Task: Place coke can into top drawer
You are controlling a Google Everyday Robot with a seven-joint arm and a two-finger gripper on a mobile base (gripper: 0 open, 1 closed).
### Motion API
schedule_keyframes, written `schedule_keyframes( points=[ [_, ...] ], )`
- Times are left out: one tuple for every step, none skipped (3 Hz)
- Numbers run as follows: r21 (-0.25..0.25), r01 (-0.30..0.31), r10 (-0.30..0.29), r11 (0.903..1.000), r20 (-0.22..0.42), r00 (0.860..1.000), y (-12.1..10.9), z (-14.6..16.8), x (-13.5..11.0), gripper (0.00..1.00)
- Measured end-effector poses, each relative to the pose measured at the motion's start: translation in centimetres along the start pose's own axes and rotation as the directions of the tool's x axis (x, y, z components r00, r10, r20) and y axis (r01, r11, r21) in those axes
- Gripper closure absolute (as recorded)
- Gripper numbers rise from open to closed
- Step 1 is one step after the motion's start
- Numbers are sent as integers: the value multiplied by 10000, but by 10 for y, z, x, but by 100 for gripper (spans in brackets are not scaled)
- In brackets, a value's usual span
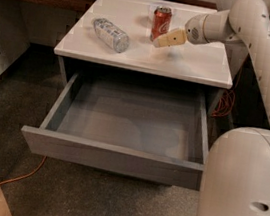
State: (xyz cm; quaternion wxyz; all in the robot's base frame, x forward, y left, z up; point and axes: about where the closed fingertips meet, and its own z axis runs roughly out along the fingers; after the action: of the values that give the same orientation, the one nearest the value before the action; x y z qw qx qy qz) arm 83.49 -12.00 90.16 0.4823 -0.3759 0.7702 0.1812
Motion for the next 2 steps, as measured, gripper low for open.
schedule_keyframes(
  points=[
    [259,88,-110,9996,853,9963,-16,23,-6,0],
    [342,45,-93,9994,1415,9899,-25,36,-10,0]
  ],
)
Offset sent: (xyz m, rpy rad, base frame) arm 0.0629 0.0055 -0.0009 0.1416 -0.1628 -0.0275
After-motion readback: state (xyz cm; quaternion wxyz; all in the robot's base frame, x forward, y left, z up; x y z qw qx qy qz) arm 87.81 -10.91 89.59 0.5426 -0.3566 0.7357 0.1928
